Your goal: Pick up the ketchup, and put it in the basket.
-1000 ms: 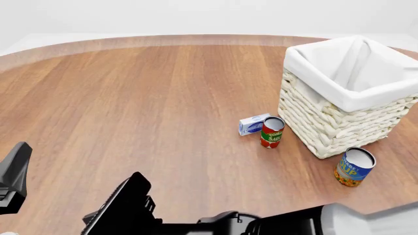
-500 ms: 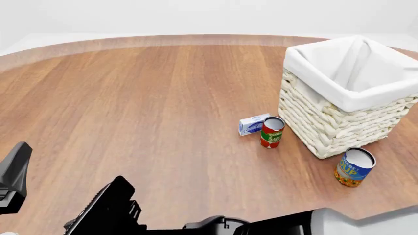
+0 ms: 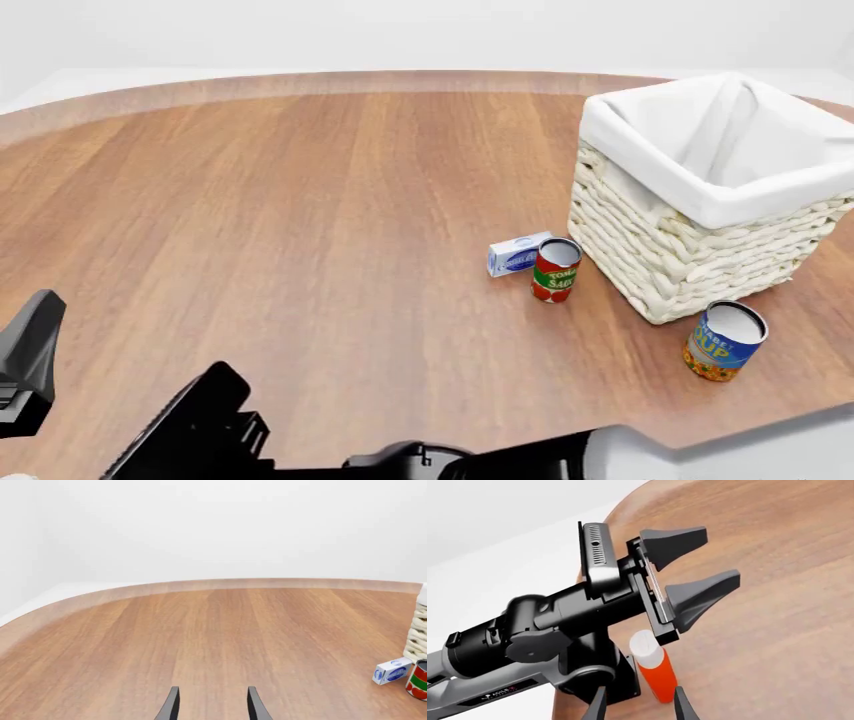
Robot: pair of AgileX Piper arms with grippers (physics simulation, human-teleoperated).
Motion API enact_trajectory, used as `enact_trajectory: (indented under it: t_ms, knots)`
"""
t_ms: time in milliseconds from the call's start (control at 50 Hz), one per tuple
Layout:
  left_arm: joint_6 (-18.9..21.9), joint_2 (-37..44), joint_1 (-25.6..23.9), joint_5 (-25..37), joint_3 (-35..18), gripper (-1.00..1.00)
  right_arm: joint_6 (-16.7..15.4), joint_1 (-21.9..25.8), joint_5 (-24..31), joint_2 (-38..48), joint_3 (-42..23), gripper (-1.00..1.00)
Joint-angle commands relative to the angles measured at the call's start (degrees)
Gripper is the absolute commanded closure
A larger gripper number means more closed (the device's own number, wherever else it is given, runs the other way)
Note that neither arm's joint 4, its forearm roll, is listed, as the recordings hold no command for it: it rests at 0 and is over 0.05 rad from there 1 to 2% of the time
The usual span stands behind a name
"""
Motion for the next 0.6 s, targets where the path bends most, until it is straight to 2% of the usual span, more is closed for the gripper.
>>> enact_trajectory:
  t_ms: [20, 600]
  knots:
    - [0.0, 0.0, 0.0, 0.0, 0.0, -1.0, 0.17, -0.29, 0.35, 1.1, -1.25, -1.0]
    - [0.0, 0.0, 0.0, 0.0, 0.0, -1.0, 1.34, -0.4, -0.55, 5.3, -3.42, -1.0]
